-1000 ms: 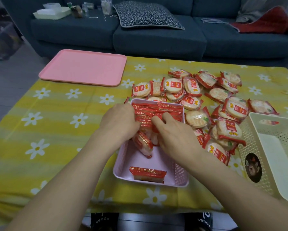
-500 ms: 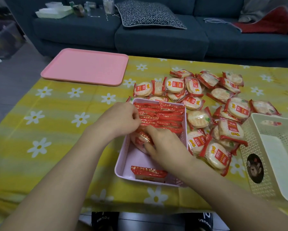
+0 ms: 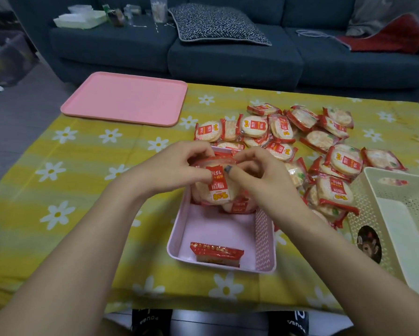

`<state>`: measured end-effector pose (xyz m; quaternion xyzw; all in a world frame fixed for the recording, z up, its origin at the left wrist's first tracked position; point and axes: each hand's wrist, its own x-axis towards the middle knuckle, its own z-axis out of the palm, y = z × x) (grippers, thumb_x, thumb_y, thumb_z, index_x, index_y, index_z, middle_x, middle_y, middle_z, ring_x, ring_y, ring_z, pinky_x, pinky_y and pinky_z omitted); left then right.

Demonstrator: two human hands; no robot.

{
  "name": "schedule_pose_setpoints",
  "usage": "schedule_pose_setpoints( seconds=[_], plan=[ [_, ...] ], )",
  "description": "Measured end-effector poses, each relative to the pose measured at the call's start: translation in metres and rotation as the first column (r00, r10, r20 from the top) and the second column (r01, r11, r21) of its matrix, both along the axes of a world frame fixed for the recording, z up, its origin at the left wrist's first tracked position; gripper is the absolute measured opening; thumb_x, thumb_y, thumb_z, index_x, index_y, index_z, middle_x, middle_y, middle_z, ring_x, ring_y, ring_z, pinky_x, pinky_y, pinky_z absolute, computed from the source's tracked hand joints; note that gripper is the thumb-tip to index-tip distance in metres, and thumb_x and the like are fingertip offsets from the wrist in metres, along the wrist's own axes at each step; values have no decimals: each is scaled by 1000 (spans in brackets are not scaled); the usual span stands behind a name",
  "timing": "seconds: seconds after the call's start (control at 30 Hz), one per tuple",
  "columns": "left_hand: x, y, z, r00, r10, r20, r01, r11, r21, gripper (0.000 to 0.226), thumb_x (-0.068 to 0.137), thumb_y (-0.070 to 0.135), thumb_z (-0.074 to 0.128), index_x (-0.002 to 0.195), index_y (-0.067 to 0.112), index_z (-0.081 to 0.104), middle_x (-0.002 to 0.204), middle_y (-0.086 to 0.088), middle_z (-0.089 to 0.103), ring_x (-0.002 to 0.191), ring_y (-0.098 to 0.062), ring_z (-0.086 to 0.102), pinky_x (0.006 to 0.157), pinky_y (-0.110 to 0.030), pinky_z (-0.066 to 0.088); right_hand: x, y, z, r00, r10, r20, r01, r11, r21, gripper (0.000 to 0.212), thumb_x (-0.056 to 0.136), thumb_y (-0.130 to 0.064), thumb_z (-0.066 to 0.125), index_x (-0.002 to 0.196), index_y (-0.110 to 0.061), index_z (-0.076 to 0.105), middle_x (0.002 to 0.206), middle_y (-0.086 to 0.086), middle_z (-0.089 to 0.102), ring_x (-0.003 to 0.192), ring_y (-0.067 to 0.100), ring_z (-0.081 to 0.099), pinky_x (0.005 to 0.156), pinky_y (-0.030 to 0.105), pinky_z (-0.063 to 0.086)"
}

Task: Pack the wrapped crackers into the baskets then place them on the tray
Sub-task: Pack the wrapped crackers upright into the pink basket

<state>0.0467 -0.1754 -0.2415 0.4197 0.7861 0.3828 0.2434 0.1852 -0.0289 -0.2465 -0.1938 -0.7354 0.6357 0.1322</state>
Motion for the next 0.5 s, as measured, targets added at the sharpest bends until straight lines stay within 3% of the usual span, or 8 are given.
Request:
schedule_pose_setpoints(
  seconds=[0.07,0.17,0.23,0.3,0.37,0.43,0.5],
  plan=[
    [-3,-3,2,998,32,57,-34,999,43,21,74,25,70,87,12,60,73,2,56,70,-8,48,65,-31,38,-1,3,0,999,43,23,-42,998,-41,33,84,1,73,111,-6,55,92,22,66,76,16,61,68,34,56],
    [-9,-8,2,982,89,165,-105,990,90,18,85,10,71,80,13,54,64,15,52,64,-3,47,59,-21,37,-2,6,-5,994,51,93,-56,997,46,44,79,-3,80,113,-14,55,99,17,70,81,22,66,81,40,55],
    [-10,-9,1,974,97,206,-121,987,106,18,82,6,72,83,17,58,67,17,59,67,-3,53,63,-20,43,-4,5,-7,997,29,72,-35,996,77,38,80,-5,79,110,-12,57,92,15,72,81,28,68,79,44,55],
    [-10,-10,-1,970,82,231,-106,990,96,31,76,6,78,102,19,66,89,10,73,84,-7,66,76,-25,55,-7,4,-4,1000,-14,12,14,1000,17,32,82,-2,76,107,-6,57,84,12,65,70,19,60,68,33,53],
    [-9,-10,-4,970,87,226,-109,990,90,50,75,8,85,117,20,63,107,0,75,98,-17,71,88,-36,59,-9,4,1,999,-41,-28,41,999,-22,26,84,1,73,104,-5,58,82,4,58,65,9,55,64,24,52],
    [-10,-10,-5,981,134,143,-153,980,130,63,66,22,91,119,25,58,109,-2,71,99,-23,69,87,-40,58,-9,3,1,999,-8,-46,11,997,72,22,85,1,72,101,-9,61,79,-3,57,62,6,53,64,24,51],
    [-11,-11,-5,985,158,63,-167,969,180,65,60,29,87,116,30,55,107,0,67,96,-21,64,83,-37,54,-10,0,-3,998,49,-39,-37,962,271,24,83,-2,73,103,-13,65,81,-5,58,67,8,53,68,25,50]
  ],
)
